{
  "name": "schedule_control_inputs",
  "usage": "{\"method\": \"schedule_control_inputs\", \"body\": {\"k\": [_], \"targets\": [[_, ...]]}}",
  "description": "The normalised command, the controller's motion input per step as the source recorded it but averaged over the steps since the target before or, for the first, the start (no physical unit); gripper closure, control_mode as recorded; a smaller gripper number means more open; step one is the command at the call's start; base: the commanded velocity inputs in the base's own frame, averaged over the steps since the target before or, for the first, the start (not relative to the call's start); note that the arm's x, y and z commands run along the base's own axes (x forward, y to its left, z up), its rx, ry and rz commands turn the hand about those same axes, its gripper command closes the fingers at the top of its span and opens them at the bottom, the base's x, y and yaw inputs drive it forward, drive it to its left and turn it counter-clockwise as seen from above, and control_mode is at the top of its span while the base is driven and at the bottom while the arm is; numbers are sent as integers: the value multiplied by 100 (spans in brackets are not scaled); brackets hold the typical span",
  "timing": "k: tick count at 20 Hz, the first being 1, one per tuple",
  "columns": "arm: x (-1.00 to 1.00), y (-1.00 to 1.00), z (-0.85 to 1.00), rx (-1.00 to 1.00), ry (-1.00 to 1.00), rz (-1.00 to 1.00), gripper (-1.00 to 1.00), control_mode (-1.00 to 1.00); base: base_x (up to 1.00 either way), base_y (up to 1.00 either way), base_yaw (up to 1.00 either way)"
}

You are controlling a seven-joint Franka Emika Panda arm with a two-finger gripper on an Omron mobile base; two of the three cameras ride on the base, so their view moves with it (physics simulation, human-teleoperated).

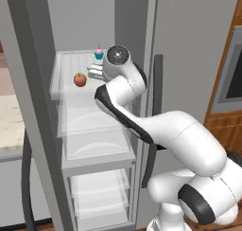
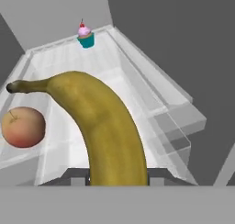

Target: Pick up the peach and banana from the fridge and place one fruit on each plate on the dining counter.

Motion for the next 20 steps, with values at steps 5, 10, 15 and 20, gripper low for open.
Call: {"method": "schedule_control_inputs", "body": {"k": [5, 10, 15, 20], "targets": [[-79, -49, 44, 0, 0, 5, 100, -100, 0, 0, 0], [-90, -39, 42, 0, 0, 13, 100, -100, 0, 0, 0], [-82, -42, 19, 0, 0, 19, 100, -100, 0, 0, 0], [-70, -37, 0, 0, 0, 21, 100, -100, 0, 0, 0]]}}
